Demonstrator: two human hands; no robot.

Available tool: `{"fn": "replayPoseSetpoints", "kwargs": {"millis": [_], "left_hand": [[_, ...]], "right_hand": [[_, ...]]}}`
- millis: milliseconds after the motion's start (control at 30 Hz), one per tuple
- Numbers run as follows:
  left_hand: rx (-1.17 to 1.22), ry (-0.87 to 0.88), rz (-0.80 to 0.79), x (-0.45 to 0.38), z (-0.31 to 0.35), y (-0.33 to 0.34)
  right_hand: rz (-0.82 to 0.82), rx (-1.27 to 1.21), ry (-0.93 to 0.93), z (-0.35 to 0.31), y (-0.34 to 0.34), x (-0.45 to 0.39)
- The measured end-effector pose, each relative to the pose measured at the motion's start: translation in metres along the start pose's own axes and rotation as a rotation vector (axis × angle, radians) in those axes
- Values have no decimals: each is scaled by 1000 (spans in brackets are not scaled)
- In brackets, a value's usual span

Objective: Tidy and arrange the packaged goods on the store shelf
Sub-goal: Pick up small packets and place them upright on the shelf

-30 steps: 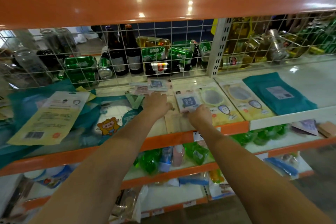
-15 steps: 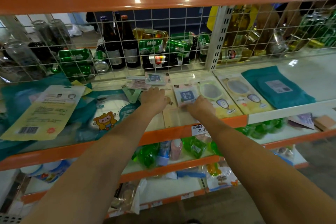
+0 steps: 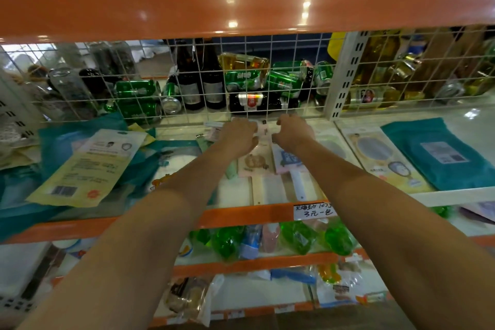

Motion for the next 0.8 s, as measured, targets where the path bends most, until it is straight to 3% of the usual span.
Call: {"fn": "replayPoseSetpoints", "kwargs": {"millis": [233,800], "left_hand": [[-7,-45,49,-4,-22,-5],[-114,-287,-107,22,-84,24]], "right_hand": [[-20,28,-126,-27,10,-20],[-145,116,-311,-67,67,-35]]}}
Point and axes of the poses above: each hand's wrist, its own x-axis away from the middle knuckle, its own y-axis out of the palm, z = x × y, the point moved 4 cm from there along -x, towards the middle knuckle, and after that the axes turned 6 degrees about -x, right-handed, at the moved point
